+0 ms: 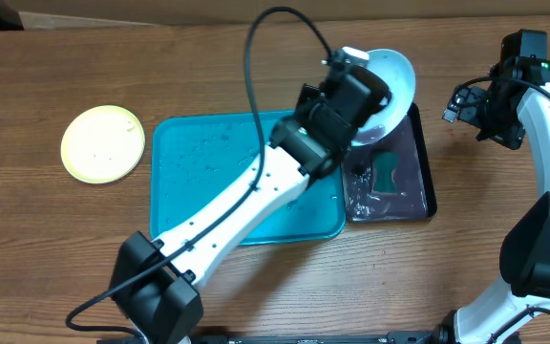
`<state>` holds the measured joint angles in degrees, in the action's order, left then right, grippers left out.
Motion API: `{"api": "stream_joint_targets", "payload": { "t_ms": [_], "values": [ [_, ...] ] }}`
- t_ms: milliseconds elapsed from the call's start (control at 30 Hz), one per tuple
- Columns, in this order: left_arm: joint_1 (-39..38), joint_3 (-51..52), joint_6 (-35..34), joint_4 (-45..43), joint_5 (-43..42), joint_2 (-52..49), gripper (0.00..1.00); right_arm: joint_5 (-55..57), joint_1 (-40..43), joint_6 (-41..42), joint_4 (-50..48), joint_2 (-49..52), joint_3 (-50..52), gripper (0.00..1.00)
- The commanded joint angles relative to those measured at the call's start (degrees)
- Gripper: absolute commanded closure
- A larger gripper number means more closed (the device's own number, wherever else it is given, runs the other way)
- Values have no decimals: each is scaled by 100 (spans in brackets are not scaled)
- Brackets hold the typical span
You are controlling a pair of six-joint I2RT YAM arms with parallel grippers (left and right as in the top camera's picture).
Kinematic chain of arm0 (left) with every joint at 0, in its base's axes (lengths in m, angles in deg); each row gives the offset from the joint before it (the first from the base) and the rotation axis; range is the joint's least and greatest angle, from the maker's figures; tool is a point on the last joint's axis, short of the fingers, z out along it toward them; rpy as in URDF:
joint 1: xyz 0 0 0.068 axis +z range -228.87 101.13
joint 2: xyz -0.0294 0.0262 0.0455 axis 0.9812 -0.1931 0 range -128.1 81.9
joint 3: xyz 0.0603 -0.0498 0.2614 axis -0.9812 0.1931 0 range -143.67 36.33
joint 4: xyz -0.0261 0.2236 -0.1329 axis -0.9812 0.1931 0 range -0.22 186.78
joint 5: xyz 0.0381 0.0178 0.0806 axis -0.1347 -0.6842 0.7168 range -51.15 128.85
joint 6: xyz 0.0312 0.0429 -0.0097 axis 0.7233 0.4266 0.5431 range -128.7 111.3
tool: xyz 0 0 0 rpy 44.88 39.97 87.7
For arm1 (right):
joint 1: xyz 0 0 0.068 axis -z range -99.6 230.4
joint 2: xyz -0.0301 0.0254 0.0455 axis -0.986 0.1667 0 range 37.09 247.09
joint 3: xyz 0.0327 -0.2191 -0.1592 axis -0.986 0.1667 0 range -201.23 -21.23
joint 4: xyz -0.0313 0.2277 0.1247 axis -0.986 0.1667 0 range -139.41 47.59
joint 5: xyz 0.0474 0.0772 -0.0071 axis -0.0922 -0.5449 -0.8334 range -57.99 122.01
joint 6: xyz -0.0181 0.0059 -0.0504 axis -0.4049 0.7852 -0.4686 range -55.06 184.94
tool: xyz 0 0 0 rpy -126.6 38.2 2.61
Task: Clean dirty plates on tray and stack at the side
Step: 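Lift the white plate with the left gripper and swing it leftward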
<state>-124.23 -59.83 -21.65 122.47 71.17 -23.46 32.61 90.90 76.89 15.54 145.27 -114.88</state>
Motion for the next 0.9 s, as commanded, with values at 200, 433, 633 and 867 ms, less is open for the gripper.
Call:
{"api": "stream_joint_targets", "payload": {
  "t_ms": [200, 433, 633, 867],
  "values": [
    [-656, -186, 1897, -1003, 2264, -404, 96, 20, 13, -2, -31, -39, -79, 0],
    [-964, -188, 3204, -1987, 3220, -404, 96, 20, 13, -2, -31, -39, -79, 0],
    [-1176, -186, 3381, -2083, 3241, -404, 96, 20, 13, -2, -31, -39, -79, 0],
    [-1193, -186, 2881, -2201, 2970, -404, 96, 20, 13, -2, -31, -39, -79, 0]
  ]
}}
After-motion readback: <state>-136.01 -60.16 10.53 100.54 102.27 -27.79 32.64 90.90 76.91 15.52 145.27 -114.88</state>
